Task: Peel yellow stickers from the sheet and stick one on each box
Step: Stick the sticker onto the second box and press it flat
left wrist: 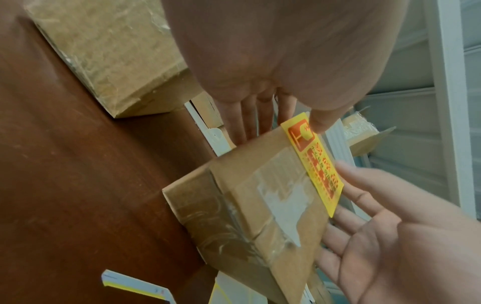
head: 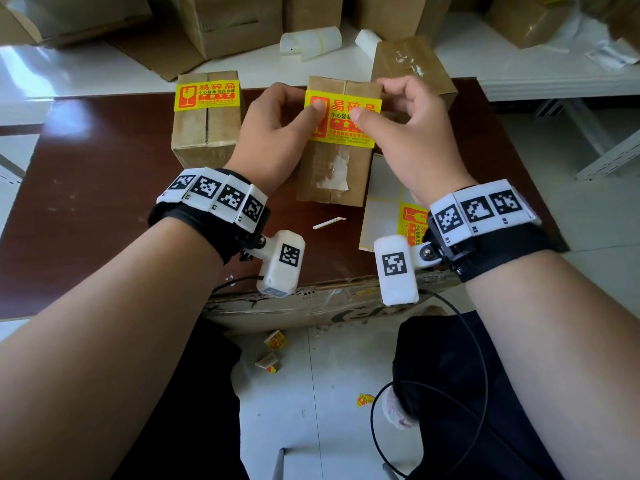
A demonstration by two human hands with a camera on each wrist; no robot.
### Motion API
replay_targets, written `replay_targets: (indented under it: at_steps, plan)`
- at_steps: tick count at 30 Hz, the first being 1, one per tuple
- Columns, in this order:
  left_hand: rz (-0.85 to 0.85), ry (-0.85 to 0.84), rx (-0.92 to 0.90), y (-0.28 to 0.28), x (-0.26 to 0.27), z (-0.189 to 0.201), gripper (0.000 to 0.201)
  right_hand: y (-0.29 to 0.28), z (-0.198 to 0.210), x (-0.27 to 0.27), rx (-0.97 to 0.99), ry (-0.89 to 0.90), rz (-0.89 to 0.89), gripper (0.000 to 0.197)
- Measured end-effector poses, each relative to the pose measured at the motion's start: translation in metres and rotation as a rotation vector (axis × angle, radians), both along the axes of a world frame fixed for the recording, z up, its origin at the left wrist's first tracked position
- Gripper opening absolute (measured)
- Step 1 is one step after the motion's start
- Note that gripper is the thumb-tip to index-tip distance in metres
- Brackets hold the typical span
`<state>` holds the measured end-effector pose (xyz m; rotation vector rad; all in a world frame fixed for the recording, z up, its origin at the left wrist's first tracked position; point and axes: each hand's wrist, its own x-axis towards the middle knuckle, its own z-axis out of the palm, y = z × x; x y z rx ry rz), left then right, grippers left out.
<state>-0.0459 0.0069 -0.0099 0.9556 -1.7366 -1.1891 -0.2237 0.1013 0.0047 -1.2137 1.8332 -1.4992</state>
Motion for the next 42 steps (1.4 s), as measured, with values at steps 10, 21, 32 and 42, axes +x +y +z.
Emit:
replay_targets:
  at_steps: [10,21,32,42]
  plan:
    - [-0.004,-0.141,-0.118,0.0,-0.001,-0.004,0.043,-0.002,-0.005,0.001,-0.024,0.023,-0.043,0.039]
    - [0.0,0.023,0.075,-0.007,-0.001,-0.009,0.026,-0.007,-0.019,0.012,0.113,-0.237,0.06,0.063]
    - [0.176,0.246,0.265,-0.004,0.001,0.0,0.031,-0.004,0.0,0.029,0.06,-0.317,0.152,0.049]
    - [0.149,0.19,0.419,-0.025,0.004,0.007,0.084,-0.055,-0.013,0.035,0.237,-0.47,0.311,0.114]
